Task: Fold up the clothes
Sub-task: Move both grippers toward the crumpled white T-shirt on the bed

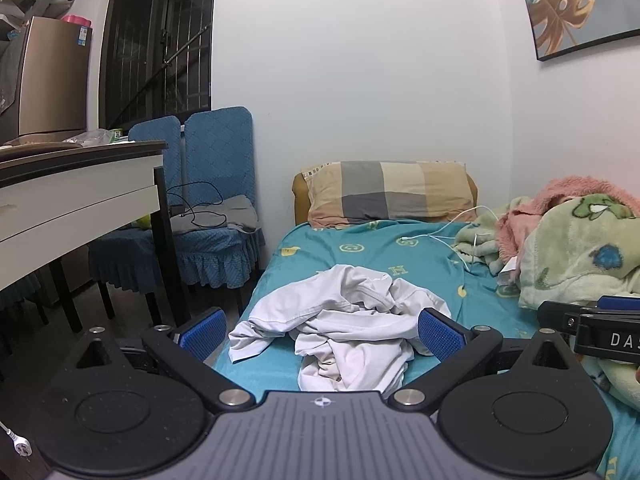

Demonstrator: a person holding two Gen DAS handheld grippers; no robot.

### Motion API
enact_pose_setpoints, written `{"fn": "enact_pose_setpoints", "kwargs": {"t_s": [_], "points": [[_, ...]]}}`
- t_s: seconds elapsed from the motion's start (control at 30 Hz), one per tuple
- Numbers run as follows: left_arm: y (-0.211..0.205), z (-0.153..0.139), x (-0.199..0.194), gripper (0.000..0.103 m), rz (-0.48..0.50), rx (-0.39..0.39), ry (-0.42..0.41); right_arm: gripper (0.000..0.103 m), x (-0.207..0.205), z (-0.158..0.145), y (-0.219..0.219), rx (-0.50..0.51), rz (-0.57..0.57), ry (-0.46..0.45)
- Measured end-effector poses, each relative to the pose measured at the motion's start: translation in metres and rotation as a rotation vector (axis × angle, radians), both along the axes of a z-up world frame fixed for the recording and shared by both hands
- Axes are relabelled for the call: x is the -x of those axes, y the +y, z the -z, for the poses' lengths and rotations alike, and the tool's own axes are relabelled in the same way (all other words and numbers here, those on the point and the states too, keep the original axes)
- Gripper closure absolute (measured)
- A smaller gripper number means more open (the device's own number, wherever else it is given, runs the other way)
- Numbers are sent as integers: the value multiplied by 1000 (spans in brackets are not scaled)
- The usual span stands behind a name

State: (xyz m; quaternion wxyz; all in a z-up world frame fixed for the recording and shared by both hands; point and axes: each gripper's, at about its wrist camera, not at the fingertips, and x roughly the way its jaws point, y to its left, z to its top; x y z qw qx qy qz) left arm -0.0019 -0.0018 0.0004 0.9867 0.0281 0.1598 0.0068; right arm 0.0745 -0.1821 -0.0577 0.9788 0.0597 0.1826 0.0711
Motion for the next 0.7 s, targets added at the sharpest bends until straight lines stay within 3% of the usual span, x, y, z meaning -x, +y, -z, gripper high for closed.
{"fn": "enact_pose_setpoints", "kwargs": {"t_s": [0.33,0.7], "points": [[6,-2,-2,0,-5,38,18,17,-2,0,-3,4,-4,-4],[7,4,-6,0,-14,30,27,17,3,-4,2,21,-17,-18]]}}
